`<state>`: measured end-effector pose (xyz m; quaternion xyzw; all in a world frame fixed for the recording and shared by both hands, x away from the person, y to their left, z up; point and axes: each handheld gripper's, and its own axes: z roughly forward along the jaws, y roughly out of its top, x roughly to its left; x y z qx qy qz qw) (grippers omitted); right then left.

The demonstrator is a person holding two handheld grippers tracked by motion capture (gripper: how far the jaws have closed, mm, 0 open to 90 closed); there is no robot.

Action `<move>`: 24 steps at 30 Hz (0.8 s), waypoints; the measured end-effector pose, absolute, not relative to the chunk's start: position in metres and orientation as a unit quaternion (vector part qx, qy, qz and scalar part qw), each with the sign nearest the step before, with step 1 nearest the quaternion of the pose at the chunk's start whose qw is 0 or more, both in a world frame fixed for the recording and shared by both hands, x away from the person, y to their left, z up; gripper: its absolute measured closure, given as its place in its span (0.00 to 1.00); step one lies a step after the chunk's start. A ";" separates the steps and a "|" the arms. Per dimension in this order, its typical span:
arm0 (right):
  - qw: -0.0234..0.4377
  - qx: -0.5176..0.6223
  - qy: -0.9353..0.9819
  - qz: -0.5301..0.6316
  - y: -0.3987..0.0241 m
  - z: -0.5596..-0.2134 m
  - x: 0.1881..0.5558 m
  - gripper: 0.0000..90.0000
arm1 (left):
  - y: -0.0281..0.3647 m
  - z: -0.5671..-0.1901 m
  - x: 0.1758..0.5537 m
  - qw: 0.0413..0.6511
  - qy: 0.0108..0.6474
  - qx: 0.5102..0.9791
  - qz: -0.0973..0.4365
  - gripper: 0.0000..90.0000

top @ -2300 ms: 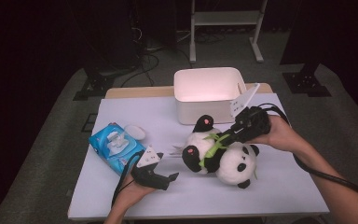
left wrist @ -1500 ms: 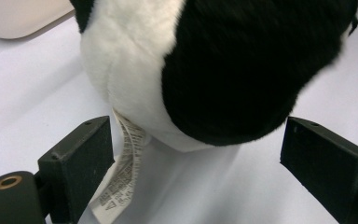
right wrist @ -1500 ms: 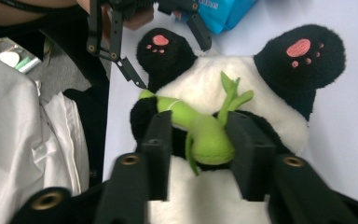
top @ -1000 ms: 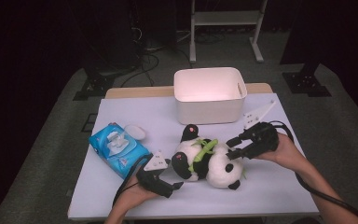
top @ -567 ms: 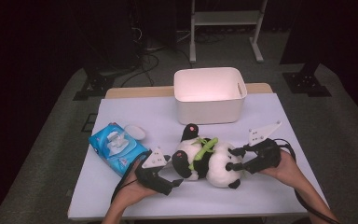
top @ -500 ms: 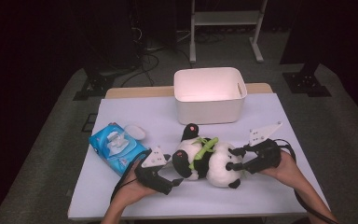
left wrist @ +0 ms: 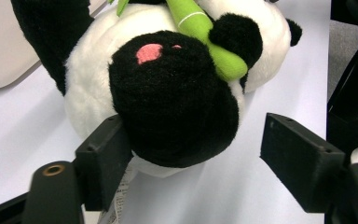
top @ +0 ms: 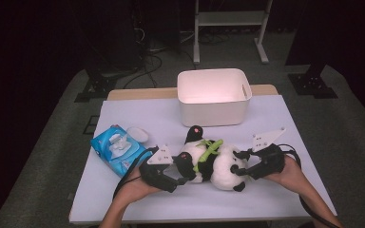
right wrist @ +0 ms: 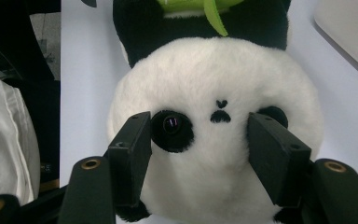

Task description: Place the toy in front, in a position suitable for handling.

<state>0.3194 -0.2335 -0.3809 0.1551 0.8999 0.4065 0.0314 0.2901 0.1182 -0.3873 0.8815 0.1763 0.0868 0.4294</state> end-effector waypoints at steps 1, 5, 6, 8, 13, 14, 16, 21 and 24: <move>0.033 0.155 0.899 0.407 -0.234 -0.382 0.320 0.45 | 0.119 -0.387 0.291 0.433 0.179 0.880 0.081 0.28; 0.036 0.156 0.901 0.404 -0.233 -0.383 0.321 0.45 | 0.118 -0.387 0.291 0.432 0.176 0.881 0.076 0.29; 0.035 0.157 0.901 0.402 -0.232 -0.383 0.321 0.45 | 0.117 -0.387 0.290 0.432 0.175 0.882 0.073 0.30; 0.035 0.156 0.902 0.401 -0.233 -0.383 0.322 0.45 | 0.116 -0.384 0.287 0.426 0.164 0.887 0.069 0.34; 0.031 0.158 0.900 0.406 -0.234 -0.384 0.324 0.44 | 0.115 -0.382 0.277 0.416 0.147 0.896 0.059 0.35; 0.031 0.158 0.900 0.406 -0.234 -0.384 0.324 0.44 | 0.115 -0.382 0.277 0.416 0.147 0.896 0.059 0.35; 0.029 0.156 0.900 0.407 -0.234 -0.384 0.324 0.44 | 0.115 -0.382 0.274 0.414 0.149 0.896 0.058 0.35; 0.034 0.151 0.900 0.406 -0.233 -0.385 0.321 0.43 | 0.121 -0.380 0.276 0.413 0.148 0.896 0.061 0.35; 0.039 0.151 0.900 0.406 -0.232 -0.385 0.320 0.42 | 0.126 -0.376 0.277 0.414 0.147 0.896 0.070 0.34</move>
